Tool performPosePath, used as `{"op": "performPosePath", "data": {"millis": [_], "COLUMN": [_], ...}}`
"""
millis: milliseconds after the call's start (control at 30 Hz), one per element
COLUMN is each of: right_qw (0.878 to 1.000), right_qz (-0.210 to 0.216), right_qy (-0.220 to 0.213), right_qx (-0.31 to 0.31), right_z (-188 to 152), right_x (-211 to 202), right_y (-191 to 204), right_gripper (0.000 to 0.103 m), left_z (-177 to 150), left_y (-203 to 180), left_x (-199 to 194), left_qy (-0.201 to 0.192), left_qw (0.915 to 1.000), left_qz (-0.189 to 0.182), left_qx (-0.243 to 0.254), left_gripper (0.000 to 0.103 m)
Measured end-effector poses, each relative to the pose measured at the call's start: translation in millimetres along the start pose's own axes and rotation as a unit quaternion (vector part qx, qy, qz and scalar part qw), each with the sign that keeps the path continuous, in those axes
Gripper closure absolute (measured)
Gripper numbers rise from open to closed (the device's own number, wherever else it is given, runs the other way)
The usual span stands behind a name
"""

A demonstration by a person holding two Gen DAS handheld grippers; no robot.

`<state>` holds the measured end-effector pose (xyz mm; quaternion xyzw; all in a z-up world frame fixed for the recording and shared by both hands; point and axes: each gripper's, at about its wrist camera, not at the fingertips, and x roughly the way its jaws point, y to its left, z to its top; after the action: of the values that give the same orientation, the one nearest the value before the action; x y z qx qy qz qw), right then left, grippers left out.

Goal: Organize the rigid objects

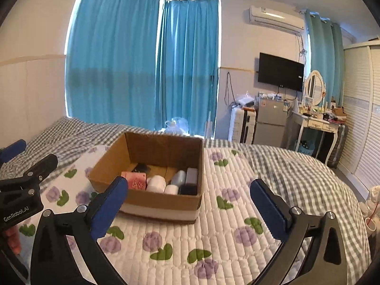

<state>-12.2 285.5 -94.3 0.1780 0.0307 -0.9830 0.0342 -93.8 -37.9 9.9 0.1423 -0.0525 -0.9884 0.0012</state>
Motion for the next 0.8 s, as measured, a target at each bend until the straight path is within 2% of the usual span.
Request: {"op": "performPosePath", "data": {"millis": [100,800], "right_qw": [1.0,1.0], "right_qz": [-0.005,-0.008], "right_qy": [-0.002,0.001], "right_qx": [-0.001,0.016], "right_z": [-5.9,-8.5], "right_x": [2.6,3.9], "right_y": [1.2,-4.9], "right_gripper": [0.0,0.0], "left_z": [-1.9,-8.6], "left_y": [-2.1,-3.3], "left_x": [-2.7,4.8], "left_qy": [-0.006,0.028], "left_qw": [1.0,0.9996], "left_qz": [0.004,-0.001], "left_qx": [0.004,-0.006], "left_gripper": [0.008,0.008]}}
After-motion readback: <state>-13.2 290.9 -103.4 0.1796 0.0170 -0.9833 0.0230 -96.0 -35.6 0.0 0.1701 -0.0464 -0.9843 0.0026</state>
